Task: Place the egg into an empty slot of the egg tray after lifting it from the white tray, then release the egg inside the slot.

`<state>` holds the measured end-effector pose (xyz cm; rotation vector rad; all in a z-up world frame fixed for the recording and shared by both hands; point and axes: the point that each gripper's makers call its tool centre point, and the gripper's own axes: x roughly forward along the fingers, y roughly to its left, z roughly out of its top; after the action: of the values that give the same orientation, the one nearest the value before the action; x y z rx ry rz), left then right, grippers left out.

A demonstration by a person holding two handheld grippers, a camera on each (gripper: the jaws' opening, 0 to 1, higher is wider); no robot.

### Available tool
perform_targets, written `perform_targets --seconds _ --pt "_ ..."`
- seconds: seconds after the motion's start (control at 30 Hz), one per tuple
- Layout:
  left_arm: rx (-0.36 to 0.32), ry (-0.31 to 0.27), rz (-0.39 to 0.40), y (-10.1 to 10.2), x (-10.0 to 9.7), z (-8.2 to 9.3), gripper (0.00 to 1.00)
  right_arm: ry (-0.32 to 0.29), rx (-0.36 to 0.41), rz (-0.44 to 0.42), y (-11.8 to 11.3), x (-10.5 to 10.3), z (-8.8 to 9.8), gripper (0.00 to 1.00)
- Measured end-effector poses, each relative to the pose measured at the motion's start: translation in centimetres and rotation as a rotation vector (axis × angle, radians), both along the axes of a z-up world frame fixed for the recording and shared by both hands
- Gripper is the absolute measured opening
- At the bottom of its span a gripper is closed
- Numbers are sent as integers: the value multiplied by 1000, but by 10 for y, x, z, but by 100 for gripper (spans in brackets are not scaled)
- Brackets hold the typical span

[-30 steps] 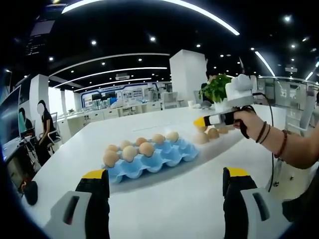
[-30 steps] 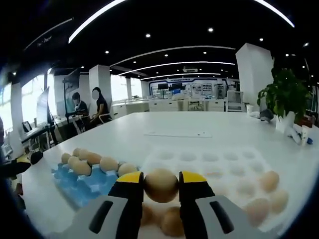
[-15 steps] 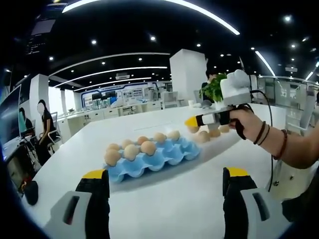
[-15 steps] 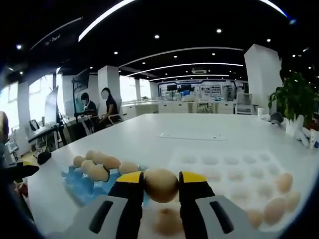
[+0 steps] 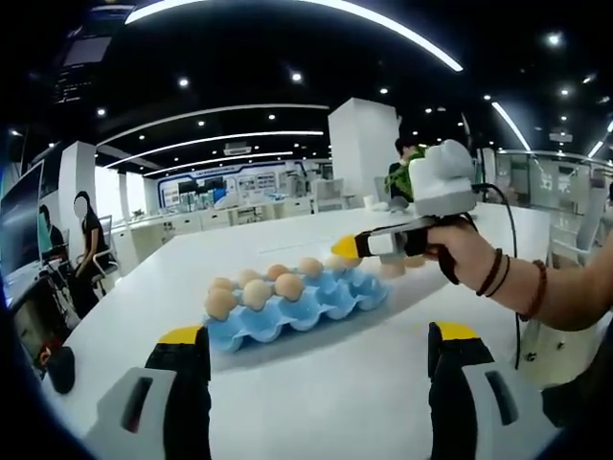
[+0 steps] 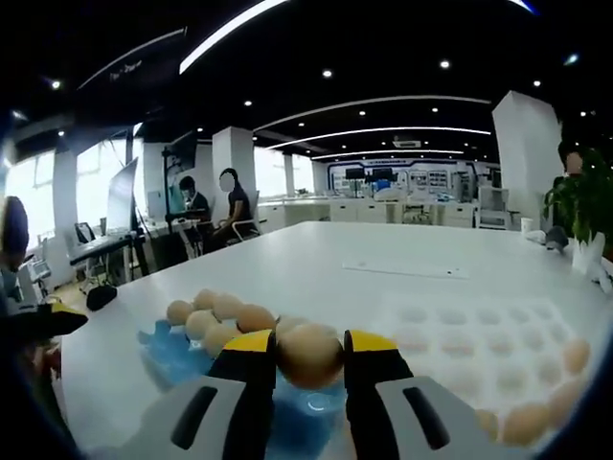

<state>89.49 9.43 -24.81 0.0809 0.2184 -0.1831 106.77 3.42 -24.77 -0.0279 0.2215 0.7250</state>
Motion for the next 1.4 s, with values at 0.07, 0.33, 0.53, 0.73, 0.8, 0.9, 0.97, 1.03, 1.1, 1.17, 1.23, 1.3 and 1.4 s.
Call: perform_targets --seconds 0.07,0.33,0.53,0.73,0.8,0.9,0.97,1.03,1.1,1.17,1.23,1.3,1.4 --pt "2 5 1 3 1 -1 96 0 -2 12 6 -1 -2 28" --pt "-3 2 0 -1 2 0 96 13 3 41 23 -2 -8 29" --pt "-1 7 6 5 3 0 96 15 -3 57 33 -1 -14 29" --pt "2 9 8 13 5 0 96 38 3 72 38 0 -23 29" --pt "1 8 8 14 5 0 96 41 0 75 40 0 -26 29" --pt "7 11 9 16 6 0 96 47 -1 87 42 -2 -31 29" --pt "5 8 9 17 6 1 96 48 -3 87 42 -2 -34 29" --pt "5 10 9 18 6 1 96 38 -7 87 42 -2 -33 29" --pt "9 13 11 19 7 0 96 27 -16 88 42 -3 -33 29" --pt "9 11 10 19 7 1 96 24 -8 88 42 -3 -33 29" --pt "8 10 9 19 6 1 96 15 -5 90 42 -3 -33 29" --pt "10 10 8 18 6 1 96 10 -3 94 42 -3 -33 29" --pt "14 18 6 15 6 -1 96 2 -5 95 41 -2 -33 32"
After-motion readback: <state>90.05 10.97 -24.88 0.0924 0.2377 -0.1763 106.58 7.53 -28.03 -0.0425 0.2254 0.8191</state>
